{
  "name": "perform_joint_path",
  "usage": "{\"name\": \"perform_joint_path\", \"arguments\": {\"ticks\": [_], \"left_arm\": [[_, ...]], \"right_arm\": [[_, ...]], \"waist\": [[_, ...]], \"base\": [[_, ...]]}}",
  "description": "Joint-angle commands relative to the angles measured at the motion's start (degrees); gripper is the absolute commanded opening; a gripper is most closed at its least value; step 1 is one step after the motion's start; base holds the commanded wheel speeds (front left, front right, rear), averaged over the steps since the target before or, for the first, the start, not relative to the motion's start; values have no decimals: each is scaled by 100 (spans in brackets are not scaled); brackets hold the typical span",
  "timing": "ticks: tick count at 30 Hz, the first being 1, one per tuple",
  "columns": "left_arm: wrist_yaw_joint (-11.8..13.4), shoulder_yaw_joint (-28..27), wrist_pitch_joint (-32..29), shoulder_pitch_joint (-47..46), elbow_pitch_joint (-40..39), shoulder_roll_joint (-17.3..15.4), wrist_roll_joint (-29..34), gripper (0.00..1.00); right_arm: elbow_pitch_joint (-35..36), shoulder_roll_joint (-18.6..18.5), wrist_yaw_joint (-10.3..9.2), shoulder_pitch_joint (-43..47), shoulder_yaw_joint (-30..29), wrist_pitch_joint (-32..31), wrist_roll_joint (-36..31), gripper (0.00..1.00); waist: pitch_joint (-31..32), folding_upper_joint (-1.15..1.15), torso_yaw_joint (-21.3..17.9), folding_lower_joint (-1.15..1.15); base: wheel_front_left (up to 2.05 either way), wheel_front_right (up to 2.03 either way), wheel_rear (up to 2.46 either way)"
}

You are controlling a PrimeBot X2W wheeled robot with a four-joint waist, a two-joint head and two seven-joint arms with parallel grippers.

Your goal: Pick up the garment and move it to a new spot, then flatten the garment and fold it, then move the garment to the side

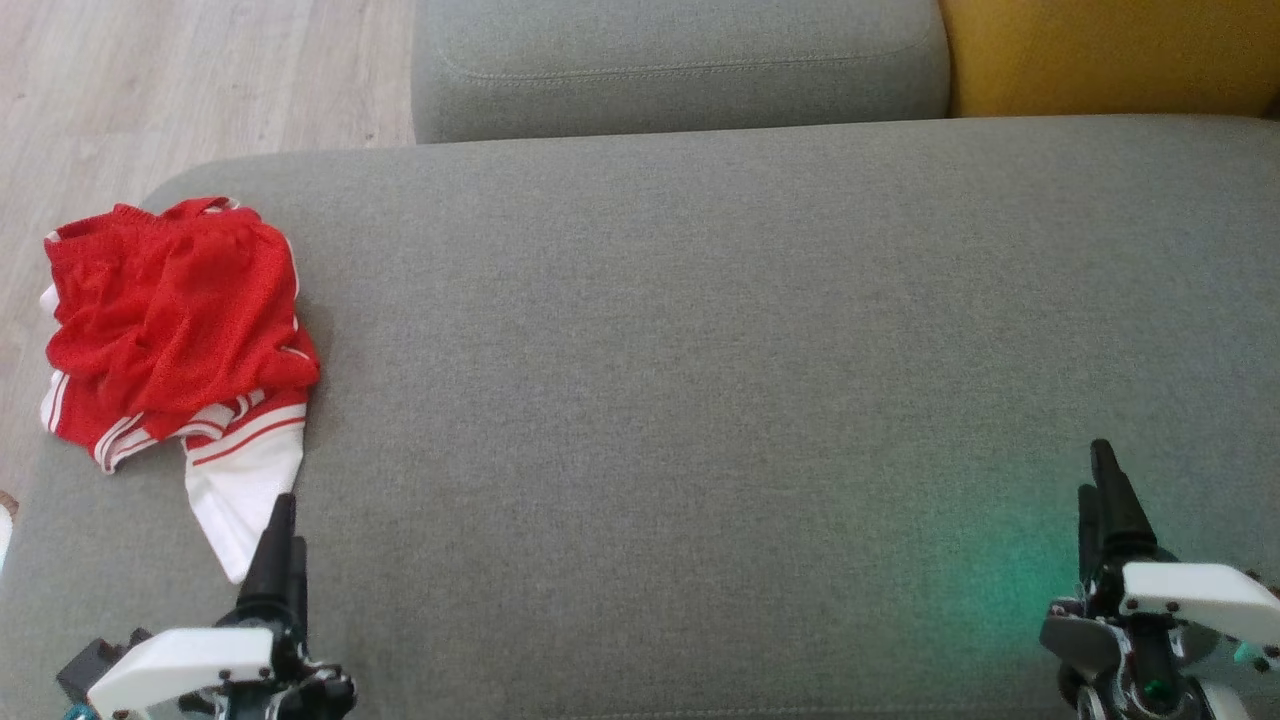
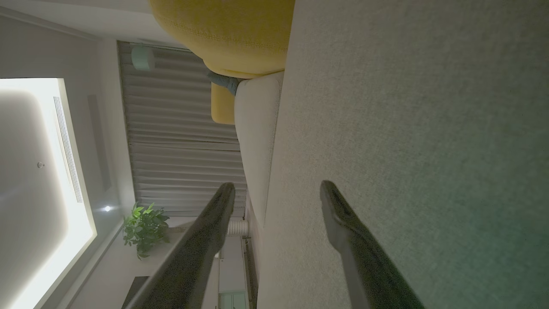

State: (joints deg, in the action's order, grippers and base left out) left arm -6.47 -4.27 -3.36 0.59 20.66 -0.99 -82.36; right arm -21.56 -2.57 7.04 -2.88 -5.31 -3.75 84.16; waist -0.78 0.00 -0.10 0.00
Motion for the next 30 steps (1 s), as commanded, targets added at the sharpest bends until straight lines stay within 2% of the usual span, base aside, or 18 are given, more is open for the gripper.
{"name": "perform_joint_path", "arguments": {"ticks": [1, 30], "left_arm": [[26, -1, 57, -315, -207, -54, 232, 100], [654, 300, 525, -409, -197, -147, 2566, 100]], "right_arm": [[155, -111, 7, -331, 54, 80, -215, 100], [-141, -160, 17, -634, 448, 553, -2502, 100]], "waist": [[-5, 0, -1, 0], [-69, 0, -46, 0]], "base": [[0, 0, 0], [0, 0, 0]]}}
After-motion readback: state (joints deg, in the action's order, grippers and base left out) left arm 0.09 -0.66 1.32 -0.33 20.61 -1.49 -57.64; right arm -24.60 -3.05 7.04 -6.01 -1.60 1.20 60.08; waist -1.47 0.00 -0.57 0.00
